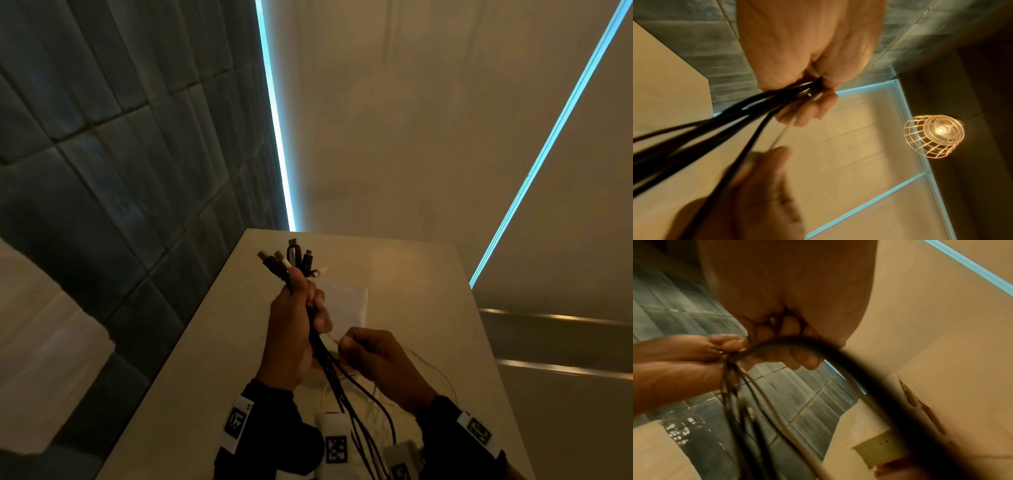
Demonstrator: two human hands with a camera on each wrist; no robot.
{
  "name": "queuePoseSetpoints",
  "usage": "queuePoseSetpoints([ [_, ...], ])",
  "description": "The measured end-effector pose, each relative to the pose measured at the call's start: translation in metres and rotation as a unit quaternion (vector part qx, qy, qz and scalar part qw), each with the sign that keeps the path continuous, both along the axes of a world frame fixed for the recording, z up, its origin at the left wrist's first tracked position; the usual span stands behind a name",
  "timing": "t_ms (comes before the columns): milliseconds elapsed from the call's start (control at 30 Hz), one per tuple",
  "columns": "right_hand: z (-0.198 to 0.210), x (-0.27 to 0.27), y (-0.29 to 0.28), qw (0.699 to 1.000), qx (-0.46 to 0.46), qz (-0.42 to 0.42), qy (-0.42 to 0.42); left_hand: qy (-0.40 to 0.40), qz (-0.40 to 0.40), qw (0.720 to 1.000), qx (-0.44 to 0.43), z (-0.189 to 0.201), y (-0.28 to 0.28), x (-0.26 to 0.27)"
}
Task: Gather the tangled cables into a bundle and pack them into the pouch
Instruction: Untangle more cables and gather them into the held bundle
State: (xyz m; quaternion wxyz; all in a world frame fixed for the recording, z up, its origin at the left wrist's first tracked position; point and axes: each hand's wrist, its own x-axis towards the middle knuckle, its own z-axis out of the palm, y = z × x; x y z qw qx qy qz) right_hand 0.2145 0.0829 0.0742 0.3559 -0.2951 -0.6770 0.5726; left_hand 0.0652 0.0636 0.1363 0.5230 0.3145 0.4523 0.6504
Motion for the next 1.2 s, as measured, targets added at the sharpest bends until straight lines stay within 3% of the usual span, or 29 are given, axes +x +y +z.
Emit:
queuePoseSetpoints([
  [300, -0.098, 0.010, 0.004, 0.987, -0.029, -0.032, -0.153, -0.002, -0.019, 1.000, 0.004, 0.006, -0.007, -0.014],
  [433, -0.108, 0.010, -0.003, 0.987, -0.052, -0.031, -0.149, -0.014, 0.018, 1.000, 0.003, 0.006, -0.010, -0.020],
  [600, -0.127, 0.017, -0.003, 0.972, -0.061, -0.049, -0.220, -0.042, 0.043, 0.998, -0.004, 0.004, -0.013, -0.024],
  [667, -0.117, 0.016, 0.001, 0.967, -0.029, -0.086, -0.237, -0.033, 0.048, 0.998, -0.022, 0.002, -0.014, -0.025],
  [767, -0.068, 0.006, 0.011, 0.979, -0.032, -0.156, -0.127, 0.002, 0.057, 0.996, -0.063, 0.000, -0.013, -0.025],
  [900, 0.021, -0.006, 0.006, 0.992, -0.033, -0.109, 0.062, 0.026, 0.055, 0.993, -0.098, 0.002, -0.014, -0.019],
  [967, 0.046, -0.010, -0.005, 0.995, -0.027, -0.050, 0.084, 0.016, 0.036, 0.995, -0.091, 0.005, -0.015, -0.015],
  [1067, 0.051, -0.015, -0.018, 0.996, -0.057, 0.007, 0.063, -0.054, -0.019, 0.997, -0.054, 0.013, -0.017, -0.011],
  [1200, 0.032, -0.011, -0.020, 0.994, -0.091, -0.011, 0.057, -0.126, -0.033, 0.991, 0.010, 0.020, -0.021, -0.012],
])
